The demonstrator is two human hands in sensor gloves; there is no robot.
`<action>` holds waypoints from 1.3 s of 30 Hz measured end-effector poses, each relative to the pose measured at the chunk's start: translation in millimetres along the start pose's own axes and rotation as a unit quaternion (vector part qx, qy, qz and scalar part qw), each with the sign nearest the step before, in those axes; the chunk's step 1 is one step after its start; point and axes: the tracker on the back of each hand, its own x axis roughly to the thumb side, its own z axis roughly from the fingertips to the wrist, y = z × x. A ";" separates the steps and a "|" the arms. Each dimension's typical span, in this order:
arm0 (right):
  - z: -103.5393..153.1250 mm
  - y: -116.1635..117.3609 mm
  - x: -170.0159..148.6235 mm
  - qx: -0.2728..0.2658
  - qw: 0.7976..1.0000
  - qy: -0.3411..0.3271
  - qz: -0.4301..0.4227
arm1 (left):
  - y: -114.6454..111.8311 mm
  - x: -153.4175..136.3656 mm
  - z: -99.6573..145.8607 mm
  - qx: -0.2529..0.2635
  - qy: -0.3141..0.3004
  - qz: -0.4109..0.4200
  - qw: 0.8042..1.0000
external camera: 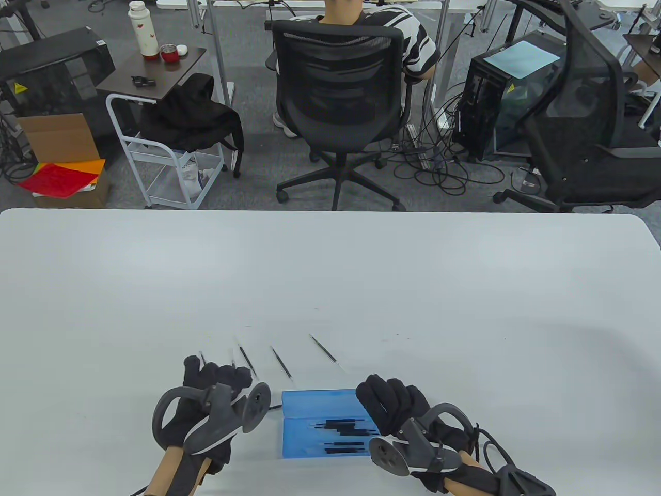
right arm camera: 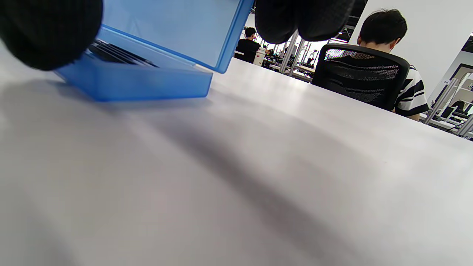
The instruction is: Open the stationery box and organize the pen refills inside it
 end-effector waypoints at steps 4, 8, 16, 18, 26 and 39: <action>0.7 0.0 0.6 -0.001 1.000 -0.001 0.003 | -25.0 -16.5 -5.1 -0.051 0.039 -0.004 0.998; 0.9 0.3 0.6 -0.001 1.000 -0.002 0.002 | -43.7 -23.1 -7.3 -0.081 0.041 -0.017 0.996; 1.4 0.7 0.9 -0.003 1.000 -0.003 0.003 | -68.8 -23.0 -8.7 -0.079 0.017 -0.020 0.997; 1.6 0.5 1.0 -0.003 1.000 -0.003 0.005 | -71.2 -22.1 -8.6 -0.072 0.013 -0.025 0.997; 2.0 0.8 1.4 -0.004 1.000 -0.004 0.007 | -78.4 -24.2 -5.2 -0.064 0.010 -0.020 0.998; 2.3 1.4 2.2 -0.005 1.000 -0.004 0.011 | -80.9 -27.9 -5.7 -0.077 -0.023 0.003 0.997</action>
